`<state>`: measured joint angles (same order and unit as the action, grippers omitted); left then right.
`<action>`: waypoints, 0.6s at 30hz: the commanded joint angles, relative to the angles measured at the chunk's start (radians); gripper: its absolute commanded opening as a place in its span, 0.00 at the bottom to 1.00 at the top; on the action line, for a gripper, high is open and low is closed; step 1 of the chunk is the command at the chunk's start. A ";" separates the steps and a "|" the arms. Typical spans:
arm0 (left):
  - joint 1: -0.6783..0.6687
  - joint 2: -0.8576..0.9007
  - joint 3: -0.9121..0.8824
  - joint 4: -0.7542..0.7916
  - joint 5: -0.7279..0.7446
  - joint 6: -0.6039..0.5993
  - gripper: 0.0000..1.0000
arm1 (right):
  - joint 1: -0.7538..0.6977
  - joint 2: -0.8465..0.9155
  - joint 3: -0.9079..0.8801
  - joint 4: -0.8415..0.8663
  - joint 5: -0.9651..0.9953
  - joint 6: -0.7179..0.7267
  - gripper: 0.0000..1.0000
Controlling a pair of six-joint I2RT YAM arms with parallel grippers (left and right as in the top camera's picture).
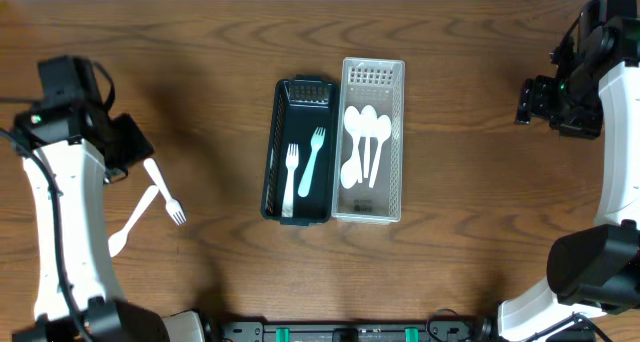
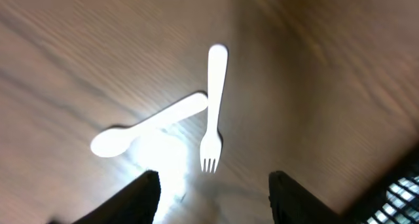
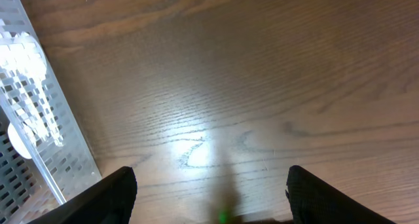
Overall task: Pack container
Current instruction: 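Move the left gripper back and grasp the third white fork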
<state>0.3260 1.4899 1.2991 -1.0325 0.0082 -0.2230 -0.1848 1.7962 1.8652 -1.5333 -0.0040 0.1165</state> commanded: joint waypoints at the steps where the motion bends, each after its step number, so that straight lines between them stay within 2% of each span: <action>1: 0.009 0.039 -0.123 0.057 0.079 0.058 0.58 | 0.001 0.003 0.003 0.004 0.004 -0.018 0.77; 7: 0.008 0.135 -0.247 0.150 0.080 0.073 0.59 | 0.001 0.003 0.003 0.007 0.004 -0.018 0.77; 18: 0.008 0.322 -0.256 0.196 0.092 0.072 0.60 | 0.001 0.003 0.003 0.008 0.004 -0.021 0.77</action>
<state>0.3321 1.7782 1.0435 -0.8406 0.0956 -0.1596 -0.1848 1.7962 1.8652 -1.5253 -0.0040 0.1165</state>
